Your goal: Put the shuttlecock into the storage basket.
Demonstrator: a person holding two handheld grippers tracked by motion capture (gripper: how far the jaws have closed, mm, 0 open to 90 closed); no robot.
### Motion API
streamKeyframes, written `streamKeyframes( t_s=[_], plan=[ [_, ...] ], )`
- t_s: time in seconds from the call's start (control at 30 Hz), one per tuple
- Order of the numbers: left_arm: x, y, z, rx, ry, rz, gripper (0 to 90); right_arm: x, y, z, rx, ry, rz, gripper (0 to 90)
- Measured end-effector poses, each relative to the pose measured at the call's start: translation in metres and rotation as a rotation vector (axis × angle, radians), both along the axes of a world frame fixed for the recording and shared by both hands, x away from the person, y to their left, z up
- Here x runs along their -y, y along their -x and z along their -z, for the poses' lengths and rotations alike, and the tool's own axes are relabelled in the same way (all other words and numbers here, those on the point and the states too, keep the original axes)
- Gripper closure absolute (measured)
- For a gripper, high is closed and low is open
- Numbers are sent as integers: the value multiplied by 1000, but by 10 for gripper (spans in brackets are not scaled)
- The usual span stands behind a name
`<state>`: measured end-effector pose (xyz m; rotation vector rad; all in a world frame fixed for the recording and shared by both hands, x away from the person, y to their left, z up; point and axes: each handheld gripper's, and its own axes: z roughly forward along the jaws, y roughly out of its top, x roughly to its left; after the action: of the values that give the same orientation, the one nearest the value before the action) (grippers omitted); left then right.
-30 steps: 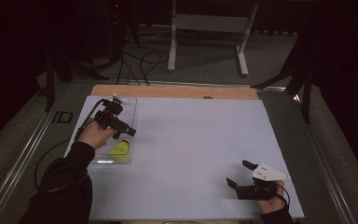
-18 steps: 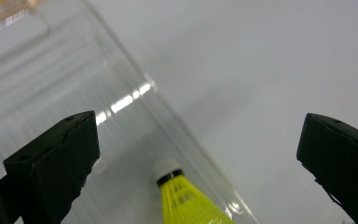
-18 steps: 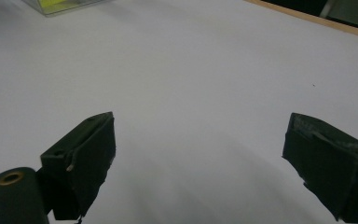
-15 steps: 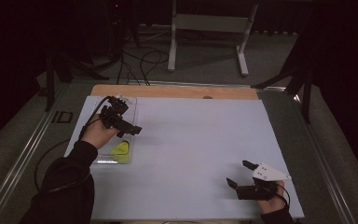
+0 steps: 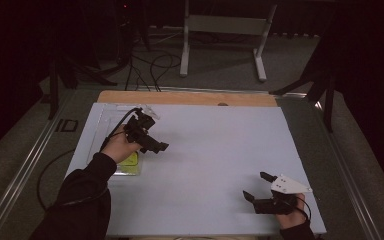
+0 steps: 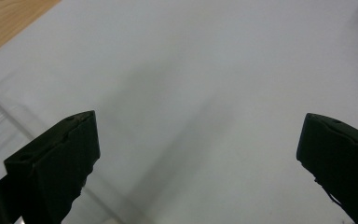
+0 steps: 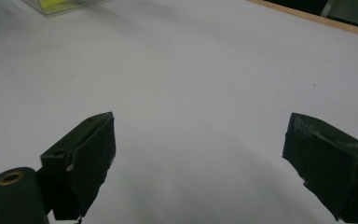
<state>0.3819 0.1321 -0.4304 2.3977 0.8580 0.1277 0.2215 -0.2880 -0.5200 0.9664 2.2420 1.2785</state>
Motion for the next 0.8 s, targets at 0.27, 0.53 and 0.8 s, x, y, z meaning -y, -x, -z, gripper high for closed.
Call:
streamKeyframes(
  t_s=[0.27, 0.53, 0.8],
  plan=[
    [18, 4, -2, 18, 24, 48, 0, 0, 0, 0, -1, -1, 0, 96],
    [39, 11, -1, 33, 38, 125, 0, 0, 0, 0, 0, -1, 0, 96],
    [55, 22, 9, 34, 62, 188, 0, 0, 1, -1, -1, -1, 3, 96]
  ],
)
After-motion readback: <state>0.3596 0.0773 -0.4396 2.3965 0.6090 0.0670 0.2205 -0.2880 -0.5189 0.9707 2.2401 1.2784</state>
